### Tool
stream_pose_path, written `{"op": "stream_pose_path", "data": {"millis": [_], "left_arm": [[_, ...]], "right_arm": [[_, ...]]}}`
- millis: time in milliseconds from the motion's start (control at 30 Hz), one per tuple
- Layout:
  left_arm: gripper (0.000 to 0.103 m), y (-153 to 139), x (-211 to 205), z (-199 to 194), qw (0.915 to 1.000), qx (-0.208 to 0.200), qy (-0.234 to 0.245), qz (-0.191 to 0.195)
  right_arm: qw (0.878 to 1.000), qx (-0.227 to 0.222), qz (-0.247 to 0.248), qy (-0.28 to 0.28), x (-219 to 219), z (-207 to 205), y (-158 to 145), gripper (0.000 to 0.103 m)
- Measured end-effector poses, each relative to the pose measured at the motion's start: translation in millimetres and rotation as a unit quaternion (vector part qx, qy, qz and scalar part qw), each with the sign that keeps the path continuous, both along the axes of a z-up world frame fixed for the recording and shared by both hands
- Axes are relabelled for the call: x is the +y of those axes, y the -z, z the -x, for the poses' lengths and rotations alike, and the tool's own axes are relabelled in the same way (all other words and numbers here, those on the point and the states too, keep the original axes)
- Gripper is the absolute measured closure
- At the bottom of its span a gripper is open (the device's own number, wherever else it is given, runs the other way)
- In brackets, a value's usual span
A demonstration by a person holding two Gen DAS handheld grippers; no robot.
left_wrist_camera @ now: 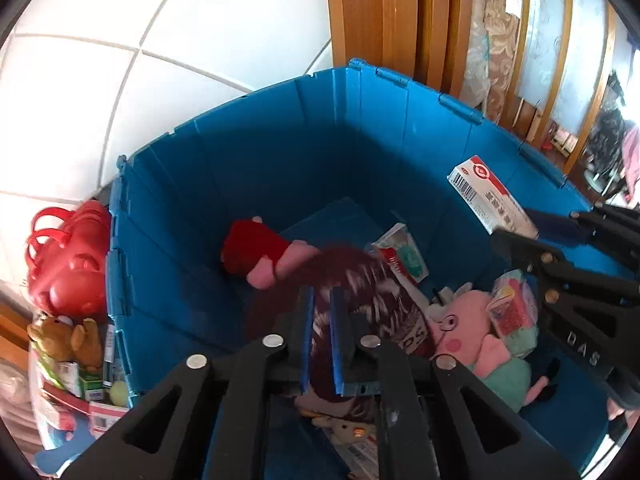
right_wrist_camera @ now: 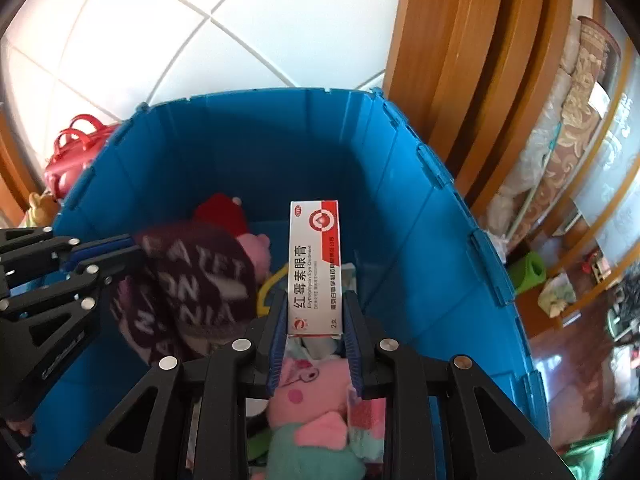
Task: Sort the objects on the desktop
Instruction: 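Carry the cloth and ointment box over the crate and release both, then move both tools back to the pile on the bed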
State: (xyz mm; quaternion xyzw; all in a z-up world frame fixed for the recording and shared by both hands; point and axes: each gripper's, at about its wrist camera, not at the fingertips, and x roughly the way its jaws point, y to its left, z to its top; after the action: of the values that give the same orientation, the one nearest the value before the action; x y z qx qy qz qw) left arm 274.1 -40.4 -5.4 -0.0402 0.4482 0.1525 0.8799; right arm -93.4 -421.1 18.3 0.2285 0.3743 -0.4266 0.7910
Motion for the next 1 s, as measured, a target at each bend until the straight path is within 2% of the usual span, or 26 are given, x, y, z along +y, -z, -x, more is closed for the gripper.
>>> {"op": "stream_pose_path", "data": {"millis": [33,67,100,133,200,233,267,333,467,633,767,867,1000], "left_arm": [[0.07,0.7,-1.2,-0.5,1.0,0.002,0.001,-0.005],[0.059,-0.4,-0.5,-2.4,1.0,0.003,0.003,-0.004],[0.039,-0.5,-0.2,-1.6,1.0,0.002,0.004,0.0],[0.034,-0.2,0.8,-1.6,1.0,0.001,0.004,-0.001],[0.034,-1.2,-2.0,0.1,0.9999,0.001,0.007,-0.011],[0.034,-1.2,-3.3,0.6,0.9999,0.002,0.011,-0.011],[0.034,-1.6,-4.2,2.0,0.9999,0.004,0.014,-0.009],[0.034,-3.6,-4.3,3.5,0.9998,0.003,0.017,-0.007],[0.034,-11.1,-2.3,12.2,0.9998,-0.007,0.017,-0.003],[0.034,-27.5,0.1,33.7,0.9993,-0.032,0.019,0.001],[0.034,-48.5,0.1,65.8,0.9971,-0.075,0.014,-0.004],[0.034,-59.4,0.6,91.9,0.9945,-0.103,0.008,-0.016],[0.033,-70.9,9.8,147.4,0.9842,-0.168,-0.025,-0.048]], "right_arm": [[1.0,0.002,-0.001,0.001,-1.9,0.1,1.7,0.077],[1.0,0.004,-0.002,0.002,-4.8,0.5,3.5,0.077],[1.0,0.007,-0.002,0.003,-5.7,0.6,4.1,0.076],[1.0,0.009,-0.002,0.006,-6.9,1.3,4.8,0.071],[1.0,0.013,-0.005,0.012,-8.1,3.3,6.1,0.045],[1.0,0.014,-0.005,0.014,-8.8,4.1,6.3,0.022],[1.0,0.017,-0.002,0.016,-8.8,5.1,5.7,0.013],[1.0,0.023,0.005,0.019,-7.0,6.5,4.1,0.012],[1.0,0.021,0.009,0.019,-1.3,10.8,-4.0,0.003],[1.0,0.016,0.022,0.014,18.3,13.2,-20.2,0.0],[0.999,0.005,0.037,0.007,42.9,13.5,-37.8,0.0],[0.999,-0.019,0.045,0.0,67.3,15.6,-51.9,0.0],[0.996,-0.06,0.064,-0.021,111.7,8.5,-72.8,0.0]]}}
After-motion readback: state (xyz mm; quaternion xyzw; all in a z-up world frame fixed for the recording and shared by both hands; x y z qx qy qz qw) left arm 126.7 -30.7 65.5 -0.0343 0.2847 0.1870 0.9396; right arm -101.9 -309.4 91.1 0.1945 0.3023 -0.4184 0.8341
